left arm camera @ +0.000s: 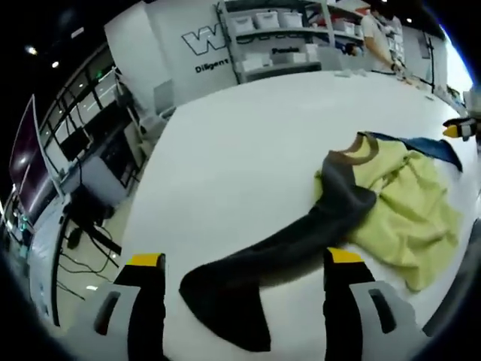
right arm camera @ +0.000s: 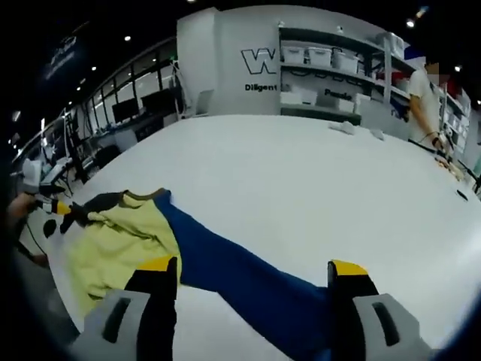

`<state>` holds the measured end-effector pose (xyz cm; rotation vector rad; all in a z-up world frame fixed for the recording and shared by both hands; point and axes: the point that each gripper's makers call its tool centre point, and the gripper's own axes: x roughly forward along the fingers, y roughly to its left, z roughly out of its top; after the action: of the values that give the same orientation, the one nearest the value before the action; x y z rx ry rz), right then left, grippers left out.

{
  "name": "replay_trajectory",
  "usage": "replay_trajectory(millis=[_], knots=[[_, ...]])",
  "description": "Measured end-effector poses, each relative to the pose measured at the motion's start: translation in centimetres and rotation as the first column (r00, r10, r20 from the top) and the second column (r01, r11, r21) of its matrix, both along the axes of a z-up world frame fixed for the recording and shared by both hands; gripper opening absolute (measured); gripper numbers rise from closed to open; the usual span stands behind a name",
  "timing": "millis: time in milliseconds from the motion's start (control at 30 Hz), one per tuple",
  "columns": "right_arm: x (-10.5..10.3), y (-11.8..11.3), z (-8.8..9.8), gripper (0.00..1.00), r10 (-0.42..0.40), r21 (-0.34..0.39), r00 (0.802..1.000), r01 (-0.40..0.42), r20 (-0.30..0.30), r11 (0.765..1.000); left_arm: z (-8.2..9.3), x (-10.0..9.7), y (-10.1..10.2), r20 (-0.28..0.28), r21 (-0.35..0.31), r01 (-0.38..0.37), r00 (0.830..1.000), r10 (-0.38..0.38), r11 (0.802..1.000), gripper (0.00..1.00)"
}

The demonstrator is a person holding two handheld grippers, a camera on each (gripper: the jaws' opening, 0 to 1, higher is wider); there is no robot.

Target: Fold the garment on the visible template until the final outline fits inside the template.

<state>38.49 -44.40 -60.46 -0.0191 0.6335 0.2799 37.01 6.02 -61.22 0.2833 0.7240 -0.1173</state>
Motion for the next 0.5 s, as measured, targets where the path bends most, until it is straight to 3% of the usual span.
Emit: replay_trajectory(millis=[233, 500], knots=[[0.6, 5.0, 0.4, 0.95, 0.123, 0.033, 0.992, -0.123, 0.006, 0.992, 1.6, 1.4, -2.5, 0.089, -0.058, 0.069, 0.994, -0.063, 0.996, 0.99], [1.2, 8.8, 0.7, 0.95, 0.206, 0.069, 0.978, -0.207, 0.012, 0.976, 2.3, 2.4, -4.3, 0.117, -0.057, 0.113, 0.987, -0.106, 0.992, 0.99]])
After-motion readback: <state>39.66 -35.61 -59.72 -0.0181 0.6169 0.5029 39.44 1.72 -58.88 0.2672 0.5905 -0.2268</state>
